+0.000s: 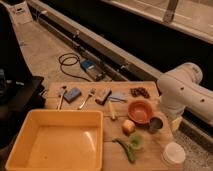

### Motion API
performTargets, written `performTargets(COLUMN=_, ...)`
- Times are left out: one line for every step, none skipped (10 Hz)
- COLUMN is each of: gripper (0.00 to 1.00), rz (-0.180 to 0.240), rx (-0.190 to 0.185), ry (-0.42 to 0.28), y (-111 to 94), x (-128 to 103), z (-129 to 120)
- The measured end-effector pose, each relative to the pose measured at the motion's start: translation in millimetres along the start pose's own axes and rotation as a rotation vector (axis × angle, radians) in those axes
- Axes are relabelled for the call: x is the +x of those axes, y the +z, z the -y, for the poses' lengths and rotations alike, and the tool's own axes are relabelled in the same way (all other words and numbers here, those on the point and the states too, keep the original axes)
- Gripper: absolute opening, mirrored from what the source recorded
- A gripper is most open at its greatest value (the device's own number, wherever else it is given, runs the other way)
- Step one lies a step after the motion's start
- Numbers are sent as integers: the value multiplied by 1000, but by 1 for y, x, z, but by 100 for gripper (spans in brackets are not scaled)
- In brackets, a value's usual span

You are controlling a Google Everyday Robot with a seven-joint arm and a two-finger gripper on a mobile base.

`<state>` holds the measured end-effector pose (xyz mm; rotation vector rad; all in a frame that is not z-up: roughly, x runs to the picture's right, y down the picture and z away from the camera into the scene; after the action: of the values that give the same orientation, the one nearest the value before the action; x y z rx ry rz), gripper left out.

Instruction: Place apple in paper cup

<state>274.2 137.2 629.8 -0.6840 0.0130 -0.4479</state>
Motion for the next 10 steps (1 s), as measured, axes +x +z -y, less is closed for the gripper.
performTargets(gripper=67, rz=0, rx=0, ry=0, y=0, x=0, z=0)
performTargets(gripper=67, rz=0, rx=0, ry=0, y=0, x=0, z=0)
performTargets(gripper=67, rz=0, rx=0, ry=0, y=0, x=0, z=0)
performTargets(gripper=67, rz=0, rx=0, ry=0, y=0, x=0, z=0)
performTargets(gripper=67, rz=0, rx=0, ry=0, y=0, x=0, z=0)
performTargets(gripper=67, rz=0, rx=0, ry=0, y=0, x=0, z=0)
performTargets(gripper=67, rz=0, rx=0, ry=0, y=0, x=0, z=0)
performTargets(gripper=67, rz=-3, rx=-1, ry=-2, y=0, x=0, z=0)
performTargets(gripper=67, rz=-15, rx=1, ry=-11, y=-1, x=0, z=0)
performTargets(gripper=67, rz=-40, rx=35, ry=-38, y=-9, x=-2, z=10)
